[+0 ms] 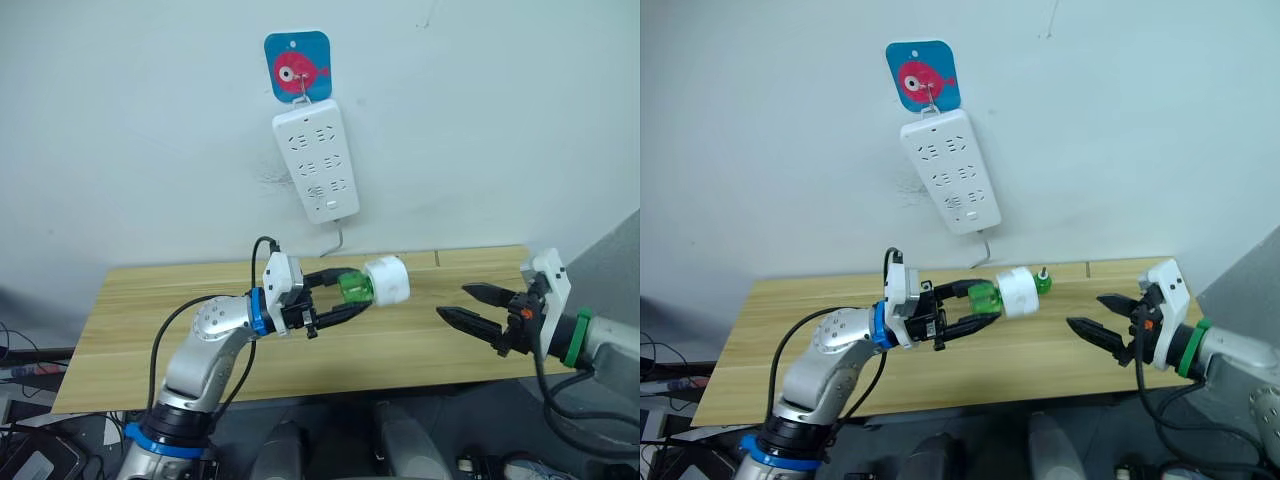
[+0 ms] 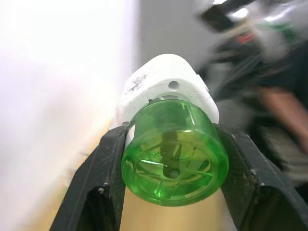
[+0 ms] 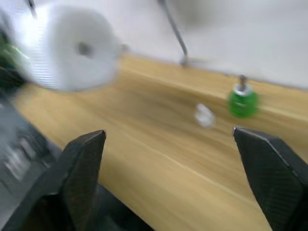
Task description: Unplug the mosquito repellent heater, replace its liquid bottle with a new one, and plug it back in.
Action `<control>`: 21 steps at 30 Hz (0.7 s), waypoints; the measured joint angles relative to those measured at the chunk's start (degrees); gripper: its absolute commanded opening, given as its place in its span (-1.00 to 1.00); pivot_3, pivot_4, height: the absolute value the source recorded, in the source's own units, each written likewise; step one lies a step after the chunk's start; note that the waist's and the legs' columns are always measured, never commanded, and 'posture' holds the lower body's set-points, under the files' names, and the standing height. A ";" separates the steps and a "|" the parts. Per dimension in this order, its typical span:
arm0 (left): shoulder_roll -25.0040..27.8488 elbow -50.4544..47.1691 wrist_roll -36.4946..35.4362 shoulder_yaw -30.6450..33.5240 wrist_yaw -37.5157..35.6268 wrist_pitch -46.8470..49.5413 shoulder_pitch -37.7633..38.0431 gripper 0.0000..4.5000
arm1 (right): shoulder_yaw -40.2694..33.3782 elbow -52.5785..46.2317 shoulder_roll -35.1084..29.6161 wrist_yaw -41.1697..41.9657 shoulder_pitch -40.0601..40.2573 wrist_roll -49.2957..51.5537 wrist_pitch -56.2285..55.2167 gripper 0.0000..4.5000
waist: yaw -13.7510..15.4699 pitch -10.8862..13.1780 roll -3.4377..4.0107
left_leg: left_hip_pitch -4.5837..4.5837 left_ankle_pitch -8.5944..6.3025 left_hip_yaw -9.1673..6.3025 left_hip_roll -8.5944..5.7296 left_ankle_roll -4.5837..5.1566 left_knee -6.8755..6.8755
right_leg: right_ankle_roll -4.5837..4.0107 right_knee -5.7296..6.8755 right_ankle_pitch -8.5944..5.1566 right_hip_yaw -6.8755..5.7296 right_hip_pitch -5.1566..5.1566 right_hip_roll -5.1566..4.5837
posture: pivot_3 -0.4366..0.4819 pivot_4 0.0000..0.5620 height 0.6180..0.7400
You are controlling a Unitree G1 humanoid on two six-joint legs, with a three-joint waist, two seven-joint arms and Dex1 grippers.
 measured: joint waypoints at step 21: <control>-6.39 15.98 12.48 -2.88 9.41 -24.18 -5.34 0.00 | 25.40 -3.34 15.08 -53.38 -9.01 27.25 -28.13 1.00 | -1.56 -0.03 0.04 | -0.03 -0.04 0.02 0.05 0.07 -0.01 | 0.29 -0.06 -0.17 0.05 -0.03 0.12 | -0.55 -0.42 1.00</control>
